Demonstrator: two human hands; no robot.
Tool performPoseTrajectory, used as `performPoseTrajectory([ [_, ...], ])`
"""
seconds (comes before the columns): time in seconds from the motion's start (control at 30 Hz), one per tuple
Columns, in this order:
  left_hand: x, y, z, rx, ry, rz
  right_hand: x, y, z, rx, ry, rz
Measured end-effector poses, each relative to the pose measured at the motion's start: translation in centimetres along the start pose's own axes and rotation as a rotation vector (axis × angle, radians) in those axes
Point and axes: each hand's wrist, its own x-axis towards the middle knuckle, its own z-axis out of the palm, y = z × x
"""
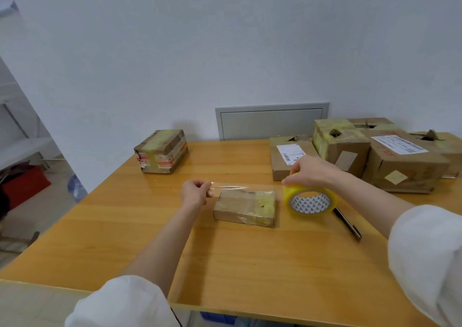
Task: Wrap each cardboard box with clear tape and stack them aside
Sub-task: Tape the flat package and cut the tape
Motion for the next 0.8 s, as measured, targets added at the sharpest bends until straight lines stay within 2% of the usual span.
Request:
performPoseTrajectory([
  [0.1, 0.3, -0.4, 0.6, 0.079, -0.025, 0.003, 0.5, -0.4, -0.1, -0.022, -0.025, 0.035],
  [0.27, 0.2, -1.1, 1.6, 0.533, -0.035, 0.164, 1.1, -1.2, 0.4, -0.072, -0.043, 0.049],
  [0.33, 0.6, -1.3, 1.5, 0.630, -0.068, 0.166, 1.1, -1.4, 0.5, -0.078, -0.038, 0.055],
  [0.43, 1.3, -1.2, 0.6, 0.662, -0.079, 0.154, 1.1, -1.5, 0.7, -0.079, -0.027, 0.065],
  [0.53, 1.0, -0.3, 0.4, 0.577, -0.043, 0.202, 1.2, -1.3, 1.0, -0.056, -0.002, 0.076],
  [0.7, -0.7, 1.5, 2.1, 0.749, -0.222, 0.120, 1.0, -1.2, 1.0, -0.030, 0.015, 0.065],
  [0.8, -0.8, 1.7, 3.3, 0.623, -0.285, 0.029, 0.7, -0.6, 0.8, 0.014, 0.018, 0.084],
])
